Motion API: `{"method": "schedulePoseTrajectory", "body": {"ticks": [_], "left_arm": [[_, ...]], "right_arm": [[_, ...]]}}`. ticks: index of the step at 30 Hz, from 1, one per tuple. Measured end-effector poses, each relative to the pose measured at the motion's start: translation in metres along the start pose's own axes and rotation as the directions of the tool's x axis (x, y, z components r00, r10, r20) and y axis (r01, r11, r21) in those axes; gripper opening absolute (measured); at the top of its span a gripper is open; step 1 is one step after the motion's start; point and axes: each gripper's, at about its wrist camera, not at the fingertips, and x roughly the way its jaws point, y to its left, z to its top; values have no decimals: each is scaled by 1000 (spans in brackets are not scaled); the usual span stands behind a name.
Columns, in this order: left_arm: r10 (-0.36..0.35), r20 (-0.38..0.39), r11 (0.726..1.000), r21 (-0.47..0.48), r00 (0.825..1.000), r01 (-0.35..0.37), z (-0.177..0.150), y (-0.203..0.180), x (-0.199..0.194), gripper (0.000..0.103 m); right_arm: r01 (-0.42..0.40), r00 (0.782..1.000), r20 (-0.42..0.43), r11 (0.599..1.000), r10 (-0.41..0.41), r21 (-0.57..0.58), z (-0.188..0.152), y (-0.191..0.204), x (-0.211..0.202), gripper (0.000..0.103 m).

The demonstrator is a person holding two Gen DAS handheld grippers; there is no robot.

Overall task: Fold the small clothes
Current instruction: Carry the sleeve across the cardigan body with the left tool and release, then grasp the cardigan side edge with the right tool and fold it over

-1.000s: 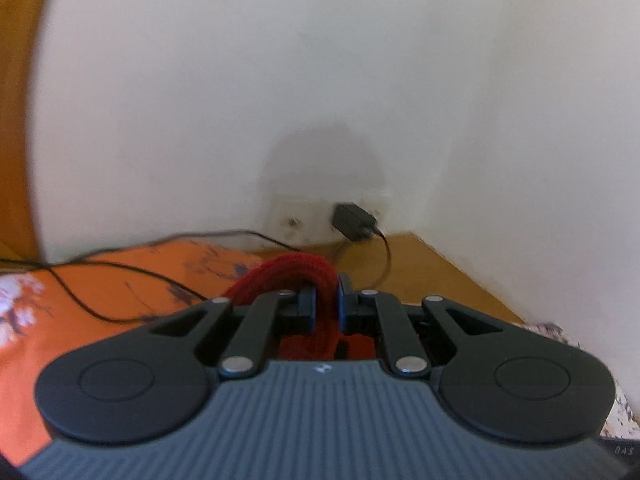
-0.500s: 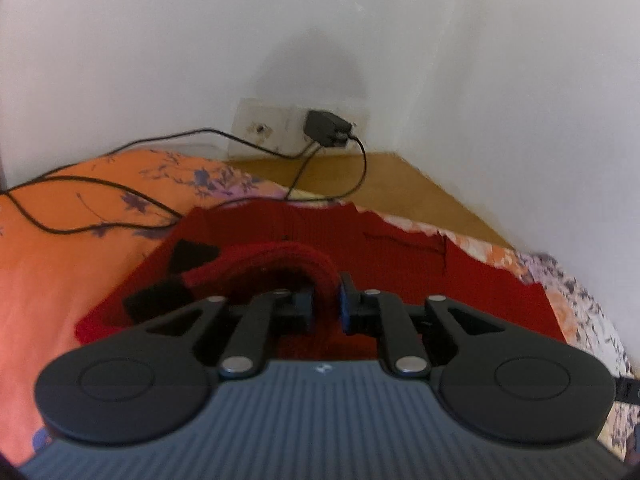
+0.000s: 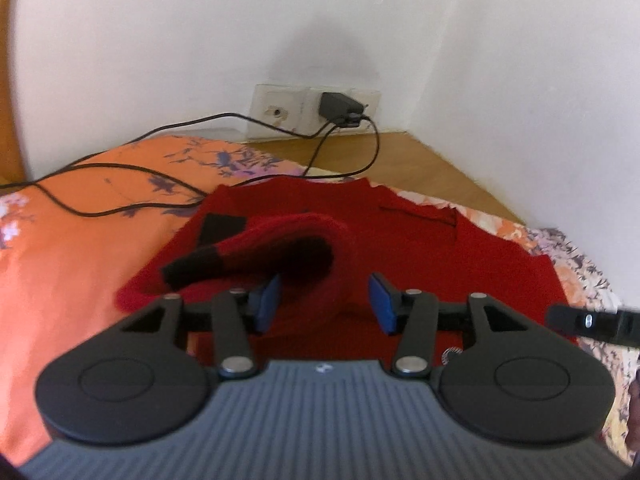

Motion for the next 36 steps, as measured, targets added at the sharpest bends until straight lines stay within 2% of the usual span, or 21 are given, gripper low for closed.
{"method": "schedulePoseTrajectory", "body": {"ticks": [8, 16, 22, 30, 31, 33, 35, 36], "left_arm": [[57, -44, 998, 13, 997, -56, -7, 16, -19, 52], [95, -72, 995, -32, 993, -97, -12, 36, -28, 52], [122, -81, 990, -56, 989, -127, -18, 50, -29, 52], [122, -103, 987, -89, 987, -132, -24, 62, -27, 52], [121, -106, 987, -90, 987, -131, -24, 62, -26, 52], [118, -111, 987, -93, 987, -129, -25, 63, -25, 52], [114, -115, 987, -96, 987, -126, -25, 63, -23, 52], [113, -117, 988, -96, 987, -124, -25, 64, -22, 52]], "right_arm": [[-151, 984, -94, 988, 150, -7, 19, 52, 41, 87], [-232, 955, -196, 972, 224, -21, 34, 116, 98, 88], [-229, 935, -265, 972, 234, 49, 43, 139, 134, 89], [-145, 914, -366, 983, 177, 115, 42, 144, 176, 88], [-142, 911, -372, 982, 178, 121, 40, 142, 177, 86], [-143, 912, -368, 981, 181, 129, 35, 137, 180, 70], [-128, 925, -345, 987, 156, 101, 33, 135, 177, 38], [-127, 930, -335, 988, 151, 94, 33, 133, 176, 30]]}}
